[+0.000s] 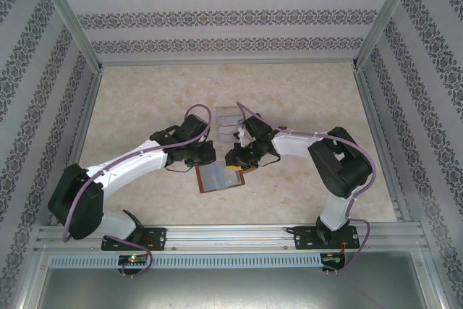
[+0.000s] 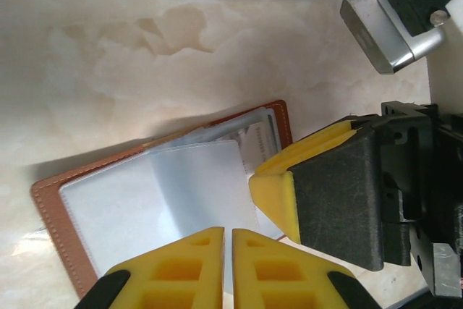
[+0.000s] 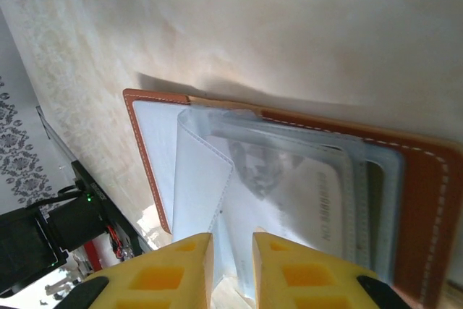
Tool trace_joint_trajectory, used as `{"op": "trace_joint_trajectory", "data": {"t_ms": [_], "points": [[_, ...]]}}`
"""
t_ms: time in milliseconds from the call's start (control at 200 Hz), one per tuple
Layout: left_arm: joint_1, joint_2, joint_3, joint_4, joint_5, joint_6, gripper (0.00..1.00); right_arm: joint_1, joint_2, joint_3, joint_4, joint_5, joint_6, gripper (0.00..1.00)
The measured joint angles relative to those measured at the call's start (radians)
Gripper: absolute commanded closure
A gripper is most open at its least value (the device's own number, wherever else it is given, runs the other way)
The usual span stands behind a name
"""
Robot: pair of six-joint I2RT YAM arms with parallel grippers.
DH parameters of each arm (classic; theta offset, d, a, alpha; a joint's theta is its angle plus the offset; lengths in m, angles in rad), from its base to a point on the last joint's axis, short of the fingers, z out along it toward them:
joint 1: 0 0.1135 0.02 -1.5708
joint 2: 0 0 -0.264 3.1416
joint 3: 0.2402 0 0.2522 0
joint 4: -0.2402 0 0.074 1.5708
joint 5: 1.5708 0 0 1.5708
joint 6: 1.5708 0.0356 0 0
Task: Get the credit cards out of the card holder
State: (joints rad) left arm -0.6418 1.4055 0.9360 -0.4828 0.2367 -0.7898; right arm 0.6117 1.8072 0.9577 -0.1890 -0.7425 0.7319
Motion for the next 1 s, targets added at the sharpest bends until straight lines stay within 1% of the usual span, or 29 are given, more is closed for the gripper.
{"op": "trace_joint_trajectory", "data": {"t_ms": [370,724,839,999], "points": [[0.042,-0.108,-0.042,-0.024,-0.025,0.000,0.89,0.063,0.024,0.061,0.000,-0.007,0.026,0.75],[0.082,-0.182,-0.084,-0.035,-0.037,0.003,0.89,0.152,0.131,0.159,-0.004,-0.006,0.044,0.74],[0.088,-0.190,-0.095,-0.035,-0.036,0.004,0.89,0.163,0.160,0.182,-0.005,0.004,0.048,0.74],[0.097,-0.190,-0.110,-0.035,-0.034,0.004,0.89,0.163,0.179,0.195,-0.021,0.048,0.048,0.74]]}}
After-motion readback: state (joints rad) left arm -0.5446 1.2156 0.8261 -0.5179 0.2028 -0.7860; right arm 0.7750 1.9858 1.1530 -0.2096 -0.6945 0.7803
